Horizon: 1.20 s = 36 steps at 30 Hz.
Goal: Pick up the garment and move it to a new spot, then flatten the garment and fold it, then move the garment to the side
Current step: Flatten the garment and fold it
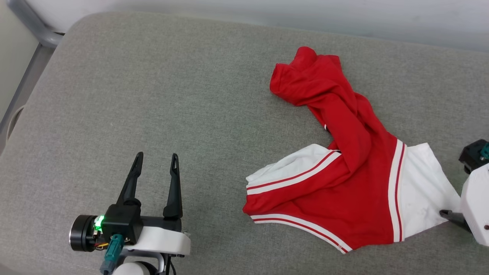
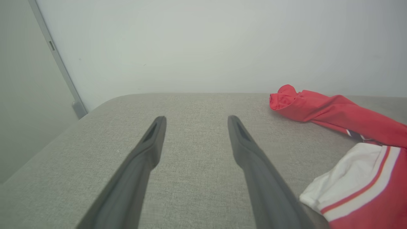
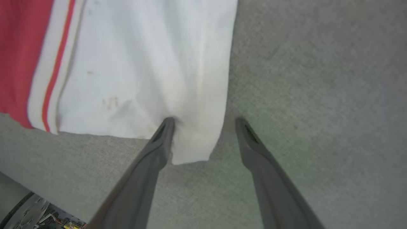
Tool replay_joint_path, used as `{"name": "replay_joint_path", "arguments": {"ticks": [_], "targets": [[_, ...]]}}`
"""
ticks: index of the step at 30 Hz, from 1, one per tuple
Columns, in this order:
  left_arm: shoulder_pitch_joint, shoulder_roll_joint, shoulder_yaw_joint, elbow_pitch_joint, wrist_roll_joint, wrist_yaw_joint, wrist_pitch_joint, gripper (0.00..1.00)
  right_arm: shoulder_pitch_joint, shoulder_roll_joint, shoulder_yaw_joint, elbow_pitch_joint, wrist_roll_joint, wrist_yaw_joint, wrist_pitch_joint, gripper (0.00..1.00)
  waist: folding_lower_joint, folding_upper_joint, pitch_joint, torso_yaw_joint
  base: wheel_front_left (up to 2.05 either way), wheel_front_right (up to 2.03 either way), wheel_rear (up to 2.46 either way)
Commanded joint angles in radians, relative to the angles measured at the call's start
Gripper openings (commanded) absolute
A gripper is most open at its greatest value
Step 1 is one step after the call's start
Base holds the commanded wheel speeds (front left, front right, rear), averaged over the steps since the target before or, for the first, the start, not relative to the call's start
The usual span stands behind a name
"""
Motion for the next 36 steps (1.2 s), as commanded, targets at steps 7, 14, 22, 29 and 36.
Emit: {"name": "replay_joint_path", "arguments": {"ticks": [7, 14, 22, 29, 36], "targets": [[-0.022, -0.001, 0.000, 0.007, -0.006, 0.001, -0.003, 1.00, 0.087, 0.099, 0.041, 0.080, -0.041, 0.001, -0.006, 1.00, 0.0000, 0.0000, 0.017, 0.017, 0.00, 0.00, 0.00], [0.005, -0.001, 0.013, 0.021, 0.003, 0.001, -0.003, 1.00, 0.074, 0.094, -0.031, 0.041, -0.009, 0.000, -0.095, 0.00, 0.0000, 0.0000, -0.026, -0.005, 0.00, 0.00, 0.00], [0.033, -0.001, 0.016, 0.025, 0.009, 0.001, -0.003, 1.00, 0.142, 0.041, -0.172, -0.012, 0.038, -0.001, -0.145, 0.00, 0.0000, 0.0000, -0.082, -0.023, 0.00, 0.00, 0.00], [0.056, -0.001, 0.021, 0.023, 0.012, -0.004, -0.003, 1.00, 0.255, -0.001, -0.332, 0.057, 0.030, -0.001, -0.113, 0.00, 0.0000, 0.0000, -0.105, -0.031, 0.00, 0.00, 0.00], [0.059, -0.001, 0.018, 0.026, 0.015, -0.010, -0.003, 1.00, 0.339, 0.035, -0.464, 0.234, -0.031, -0.001, -0.091, 0.00, 0.0000, 0.0000, -0.107, -0.016, 0.00, 0.00, 0.00]]}}
